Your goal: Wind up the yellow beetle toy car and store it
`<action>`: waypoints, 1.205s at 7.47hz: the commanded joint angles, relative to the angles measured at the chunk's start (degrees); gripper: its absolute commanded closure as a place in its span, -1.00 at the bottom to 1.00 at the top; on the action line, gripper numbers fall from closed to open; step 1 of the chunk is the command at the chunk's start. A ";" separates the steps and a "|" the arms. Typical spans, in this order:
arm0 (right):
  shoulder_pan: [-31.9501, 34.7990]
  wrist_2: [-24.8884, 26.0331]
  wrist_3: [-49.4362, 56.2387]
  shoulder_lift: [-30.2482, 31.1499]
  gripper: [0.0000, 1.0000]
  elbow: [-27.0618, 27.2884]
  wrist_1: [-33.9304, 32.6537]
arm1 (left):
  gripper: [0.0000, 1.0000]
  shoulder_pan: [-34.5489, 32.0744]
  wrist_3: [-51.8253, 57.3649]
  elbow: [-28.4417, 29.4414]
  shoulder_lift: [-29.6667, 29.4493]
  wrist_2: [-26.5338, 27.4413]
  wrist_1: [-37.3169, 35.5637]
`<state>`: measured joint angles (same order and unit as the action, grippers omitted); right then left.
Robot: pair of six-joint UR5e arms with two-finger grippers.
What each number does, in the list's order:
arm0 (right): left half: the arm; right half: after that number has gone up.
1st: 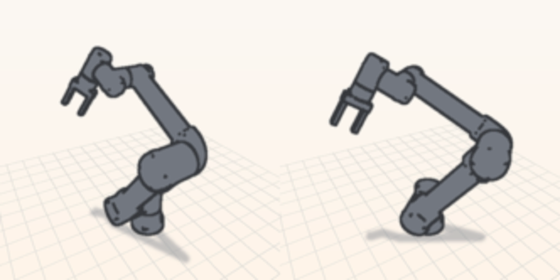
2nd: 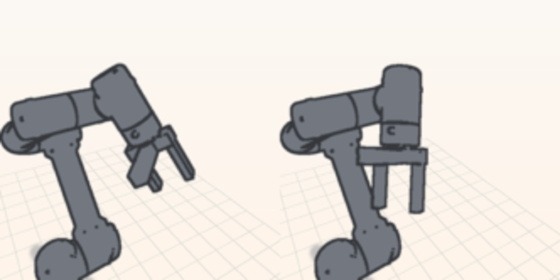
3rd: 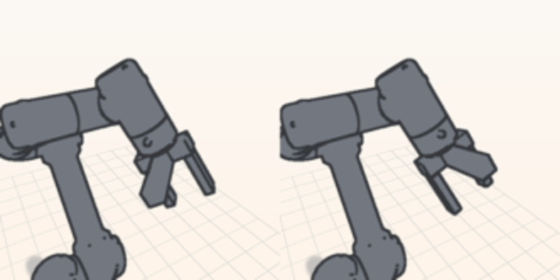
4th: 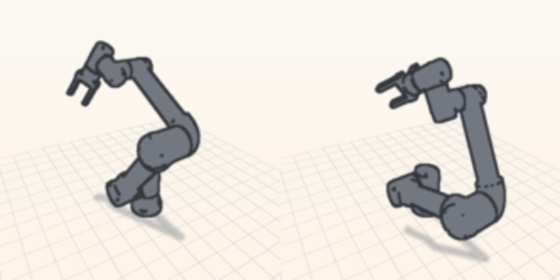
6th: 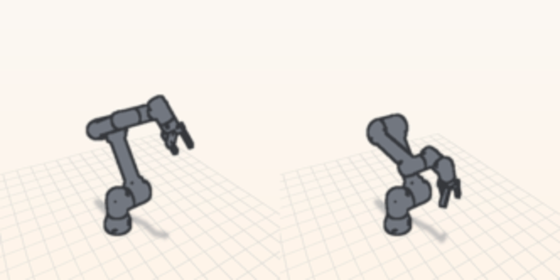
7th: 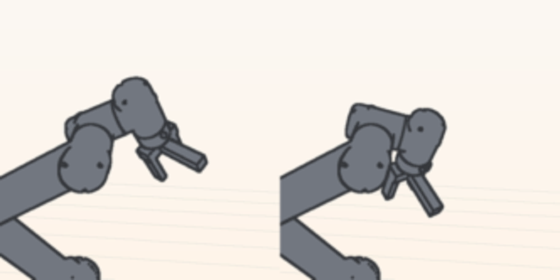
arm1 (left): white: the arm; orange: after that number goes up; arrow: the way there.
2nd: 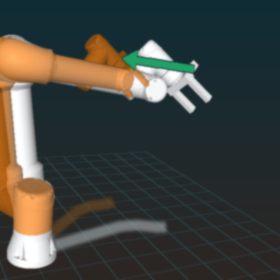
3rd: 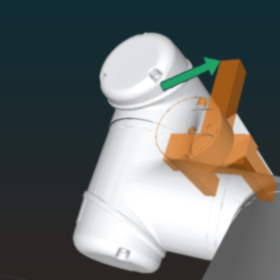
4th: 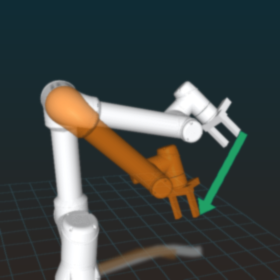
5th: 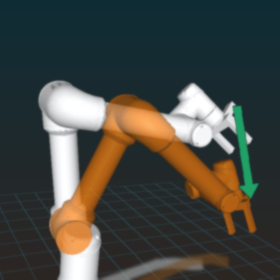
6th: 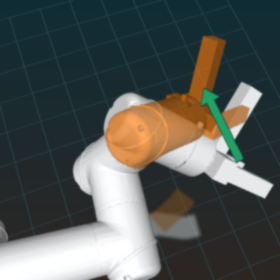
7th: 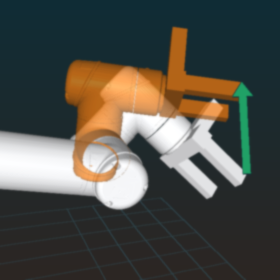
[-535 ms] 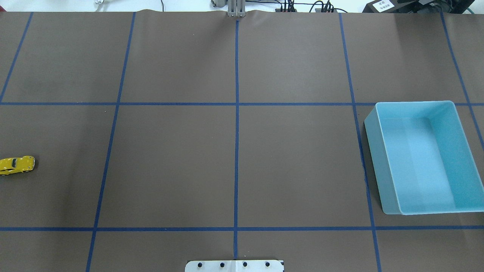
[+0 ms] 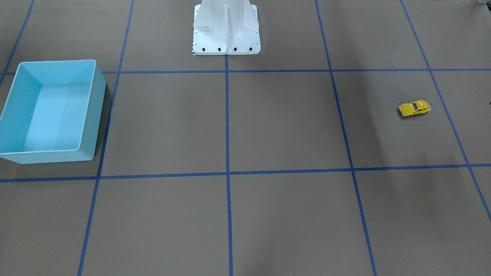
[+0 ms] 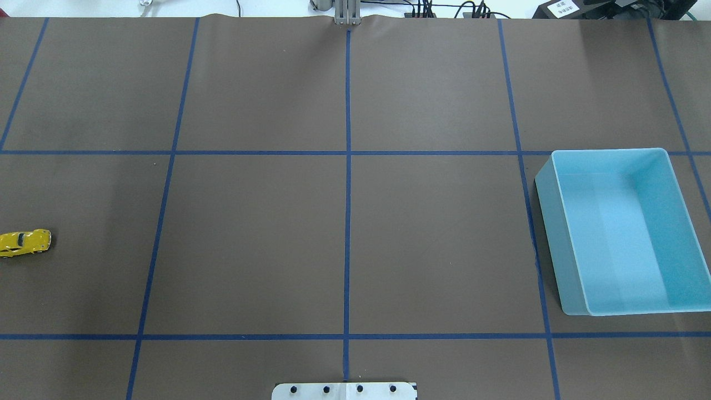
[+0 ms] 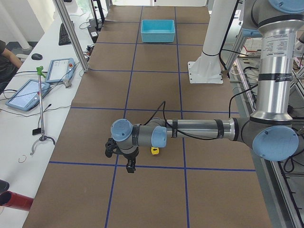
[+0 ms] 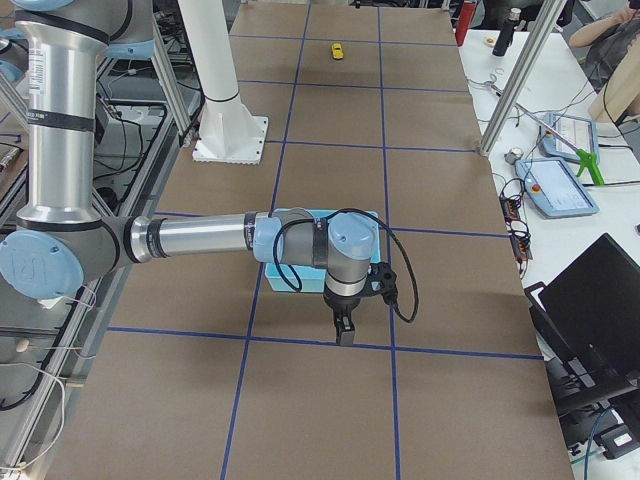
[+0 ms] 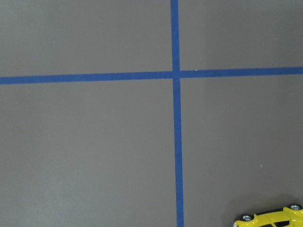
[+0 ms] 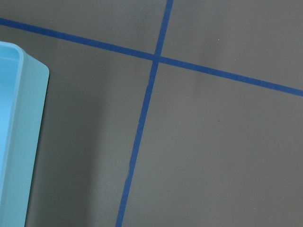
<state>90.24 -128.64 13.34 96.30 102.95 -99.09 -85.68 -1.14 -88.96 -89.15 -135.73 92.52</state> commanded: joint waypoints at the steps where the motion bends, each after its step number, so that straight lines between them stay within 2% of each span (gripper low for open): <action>1: 0.12 -0.03 0.02 0.29 -1.00 0.06 0.04 | -1.00 -0.01 0.00 -0.25 0.21 0.03 0.03; 9: 0.29 -0.03 0.10 0.38 -1.00 0.14 -0.05 | -1.00 0.25 0.18 -1.83 0.03 0.81 1.17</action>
<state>90.44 -128.67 13.45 96.68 103.03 -99.08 -85.49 -0.97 -90.41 -89.05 -135.46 93.39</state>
